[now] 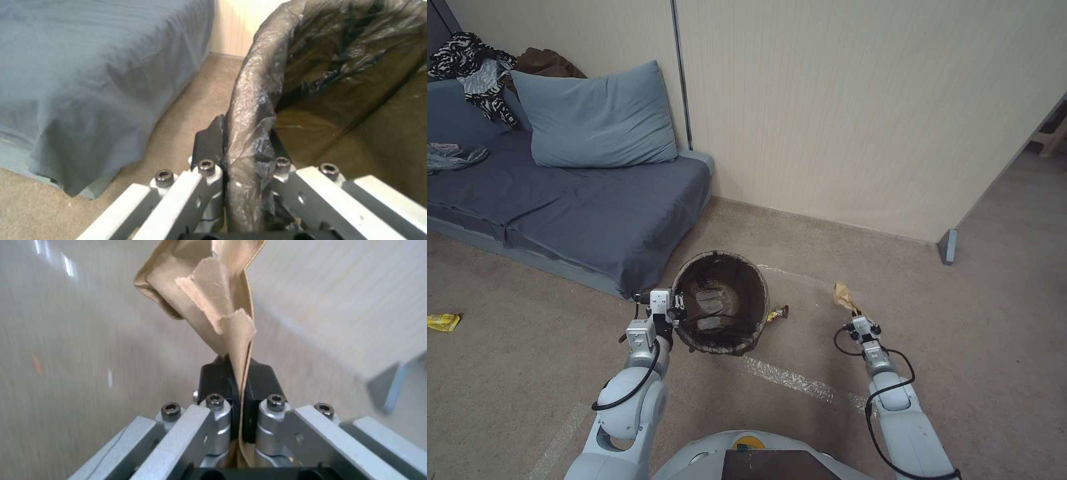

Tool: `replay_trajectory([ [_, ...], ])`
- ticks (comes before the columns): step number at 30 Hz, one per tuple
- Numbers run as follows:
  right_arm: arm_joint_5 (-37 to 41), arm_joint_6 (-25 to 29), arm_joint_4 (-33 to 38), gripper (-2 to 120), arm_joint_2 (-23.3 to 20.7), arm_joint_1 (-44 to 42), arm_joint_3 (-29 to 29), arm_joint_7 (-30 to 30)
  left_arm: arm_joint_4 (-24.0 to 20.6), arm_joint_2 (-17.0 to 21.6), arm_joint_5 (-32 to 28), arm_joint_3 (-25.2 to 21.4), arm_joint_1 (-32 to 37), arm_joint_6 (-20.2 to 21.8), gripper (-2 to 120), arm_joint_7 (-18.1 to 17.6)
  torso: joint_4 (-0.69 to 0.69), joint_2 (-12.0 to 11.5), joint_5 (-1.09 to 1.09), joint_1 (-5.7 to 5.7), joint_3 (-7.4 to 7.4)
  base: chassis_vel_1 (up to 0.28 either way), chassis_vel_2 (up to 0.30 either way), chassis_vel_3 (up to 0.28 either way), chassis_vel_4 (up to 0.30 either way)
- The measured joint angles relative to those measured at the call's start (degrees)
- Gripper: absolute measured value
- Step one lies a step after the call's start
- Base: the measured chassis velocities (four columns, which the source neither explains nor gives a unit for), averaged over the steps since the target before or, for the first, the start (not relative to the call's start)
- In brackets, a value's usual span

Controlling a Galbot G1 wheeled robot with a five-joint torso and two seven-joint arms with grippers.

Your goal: Pick up the trash bin, then pick up the garbage from the floor and place it into the trash bin.

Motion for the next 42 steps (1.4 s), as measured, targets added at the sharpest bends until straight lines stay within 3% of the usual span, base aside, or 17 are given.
replay_trajectory([
  [2,2.56,0.85,8.24,0,0.11,-3.20,-0.72,-0.87,-0.01,0.09,-0.15,-0.01,0.08,0.05,6,-0.02,-0.02,0.00,0.02,0.00,0.00,0.000,0.000,0.000,0.000],
  [6,4.64,2.67,14.23,0,0.18,-4.95,-1.07,-2.49,-0.03,0.12,-0.43,0.20,0.25,0.15,6,-0.06,0.00,0.00,0.00,0.00,0.00,0.000,0.000,0.000,0.000],
  [8,8.23,5.85,22.04,0,0.20,-7.16,-1.65,-6.83,-0.04,0.16,-0.61,0.43,0.34,0.21,6,-0.06,-0.01,0.00,0.00,0.00,0.00,0.000,0.000,0.000,0.000],
  [15,15.54,10.45,33.27,0,0.06,-10.35,-3.00,-15.20,0.15,0.26,-0.87,0.60,0.27,0.38,6,-0.13,-0.01,0.00,0.02,0.00,0.00,0.000,0.000,0.000,0.000],
  [23,20.58,13.37,37.52,0,-0.09,-12.47,-5.07,-24.41,0.66,0.21,-0.98,0.94,0.10,0.46,6,-0.13,-0.01,0.00,0.02,0.00,0.00,0.000,0.000,0.000,0.000],
  [26,24.83,12.96,39.59,0,-0.93,-14.46,-8.28,-32.16,1.03,0.20,-1.16,1.05,0.00,0.58,6,-0.14,-0.01,0.00,0.01,0.00,0.00,0.000,0.000,0.000,0.000],
  [31,26.31,10.88,40.67,0,-1.94,-15.45,-12.21,-35.18,1.04,0.20,-1.24,1.13,-0.02,0.65,6,-0.15,-0.01,0.00,0.01,0.00,0.00,0.000,0.000,0.000,0.000],
  [42,22.20,10.55,37.80,0,-2.16,-15.28,-17.92,-34.32,1.00,0.03,-1.13,1.43,0.04,0.66,6,-0.17,-0.01,0.00,0.02,0.00,0.00,0.000,0.000,0.000,0.000],
])
